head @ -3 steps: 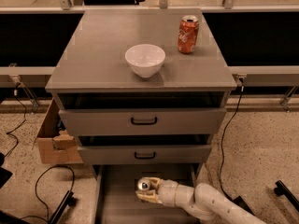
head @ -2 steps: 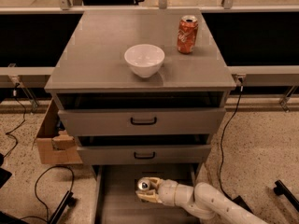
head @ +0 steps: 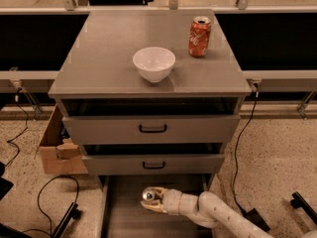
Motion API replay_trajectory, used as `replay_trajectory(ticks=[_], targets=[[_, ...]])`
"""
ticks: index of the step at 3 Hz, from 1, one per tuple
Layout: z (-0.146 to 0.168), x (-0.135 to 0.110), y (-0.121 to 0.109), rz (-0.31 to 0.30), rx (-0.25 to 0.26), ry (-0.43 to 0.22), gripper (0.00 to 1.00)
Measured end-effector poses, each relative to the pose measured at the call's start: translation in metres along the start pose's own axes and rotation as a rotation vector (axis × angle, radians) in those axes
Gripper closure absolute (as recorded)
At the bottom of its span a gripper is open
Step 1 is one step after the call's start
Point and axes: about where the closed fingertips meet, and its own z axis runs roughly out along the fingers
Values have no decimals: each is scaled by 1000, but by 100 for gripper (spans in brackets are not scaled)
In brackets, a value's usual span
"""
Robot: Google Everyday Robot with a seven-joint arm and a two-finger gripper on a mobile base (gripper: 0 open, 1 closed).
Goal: Place redbull can into bottom drawer
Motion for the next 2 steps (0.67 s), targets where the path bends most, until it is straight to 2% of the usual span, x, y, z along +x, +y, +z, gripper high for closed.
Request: replay_trajectory(ticks=[1,2], targets=[[30,43,-8,-52,-38,24,100],[67,101,-7,-42,-107,45,100]])
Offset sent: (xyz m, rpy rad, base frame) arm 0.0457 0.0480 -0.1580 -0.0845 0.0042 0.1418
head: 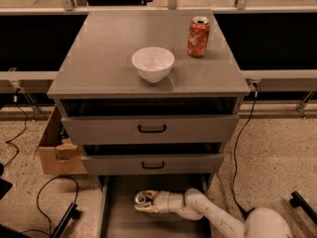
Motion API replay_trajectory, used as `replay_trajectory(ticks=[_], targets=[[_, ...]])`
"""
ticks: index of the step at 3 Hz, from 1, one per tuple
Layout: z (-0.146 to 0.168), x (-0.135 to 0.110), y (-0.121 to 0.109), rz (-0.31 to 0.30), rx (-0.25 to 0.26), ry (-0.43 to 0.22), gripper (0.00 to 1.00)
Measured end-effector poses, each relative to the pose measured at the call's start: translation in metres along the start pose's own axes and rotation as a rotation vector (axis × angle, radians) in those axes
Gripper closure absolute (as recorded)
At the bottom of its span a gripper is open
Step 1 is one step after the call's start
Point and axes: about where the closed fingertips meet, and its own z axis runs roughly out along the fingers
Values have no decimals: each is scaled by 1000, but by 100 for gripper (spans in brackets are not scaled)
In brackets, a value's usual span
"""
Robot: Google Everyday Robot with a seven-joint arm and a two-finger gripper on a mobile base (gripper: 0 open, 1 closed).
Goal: Place redbull can into bottom drawer
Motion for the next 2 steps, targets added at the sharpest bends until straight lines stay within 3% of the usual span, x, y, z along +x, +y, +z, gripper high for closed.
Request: replay_trajectory(ticks=[1,2], targets=[[18,28,0,20,-59,-14,100],[17,30,-9,13,-51,-12,85]])
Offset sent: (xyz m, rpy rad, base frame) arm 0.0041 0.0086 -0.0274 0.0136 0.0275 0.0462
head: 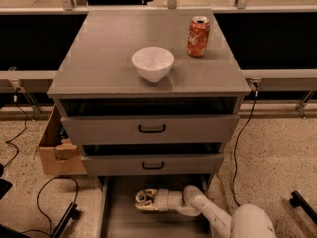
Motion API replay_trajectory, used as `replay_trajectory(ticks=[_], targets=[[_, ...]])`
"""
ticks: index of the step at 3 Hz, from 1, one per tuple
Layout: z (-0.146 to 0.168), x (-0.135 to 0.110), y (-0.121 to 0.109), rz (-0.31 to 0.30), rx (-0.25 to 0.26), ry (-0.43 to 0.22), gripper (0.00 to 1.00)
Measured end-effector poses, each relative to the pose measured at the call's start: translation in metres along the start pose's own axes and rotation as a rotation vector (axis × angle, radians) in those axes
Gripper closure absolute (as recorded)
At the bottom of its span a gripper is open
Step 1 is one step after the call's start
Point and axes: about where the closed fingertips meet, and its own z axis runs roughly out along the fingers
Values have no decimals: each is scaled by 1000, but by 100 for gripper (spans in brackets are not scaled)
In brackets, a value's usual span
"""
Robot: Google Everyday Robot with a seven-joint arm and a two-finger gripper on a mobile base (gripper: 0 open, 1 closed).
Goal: Place redbull can into bottom drawer
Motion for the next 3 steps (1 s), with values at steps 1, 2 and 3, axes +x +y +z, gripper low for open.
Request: replay_trajectory(ticks=[1,2,3], targets=[[3,-1,2,1,-5,-2,61],[5,-1,4,2,-9,-4,36],[7,-2,5,3,-13,-6,15]])
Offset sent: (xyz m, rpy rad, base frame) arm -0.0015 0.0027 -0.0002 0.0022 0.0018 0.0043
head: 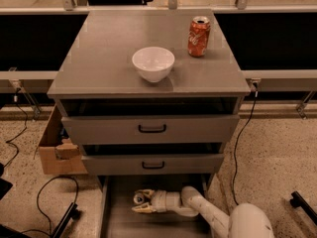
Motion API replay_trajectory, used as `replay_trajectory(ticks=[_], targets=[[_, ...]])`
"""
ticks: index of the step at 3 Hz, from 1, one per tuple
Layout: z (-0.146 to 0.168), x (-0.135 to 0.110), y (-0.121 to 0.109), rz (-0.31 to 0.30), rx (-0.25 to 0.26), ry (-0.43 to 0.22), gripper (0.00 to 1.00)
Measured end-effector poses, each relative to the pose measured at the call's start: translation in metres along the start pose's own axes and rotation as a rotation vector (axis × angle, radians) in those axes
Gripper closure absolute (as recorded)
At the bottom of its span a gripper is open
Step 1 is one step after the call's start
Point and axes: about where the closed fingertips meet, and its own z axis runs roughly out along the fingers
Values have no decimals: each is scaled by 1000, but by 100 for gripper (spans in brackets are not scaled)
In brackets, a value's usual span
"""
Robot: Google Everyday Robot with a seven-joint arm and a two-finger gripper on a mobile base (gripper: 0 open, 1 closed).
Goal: Place redbull can into bottom drawer
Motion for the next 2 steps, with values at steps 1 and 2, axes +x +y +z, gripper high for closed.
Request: replay_trajectory(ticks=[1,2], targets=[[2,0,1,1,-3,-2,0],[-3,-1,5,-1,-9,-4,0]])
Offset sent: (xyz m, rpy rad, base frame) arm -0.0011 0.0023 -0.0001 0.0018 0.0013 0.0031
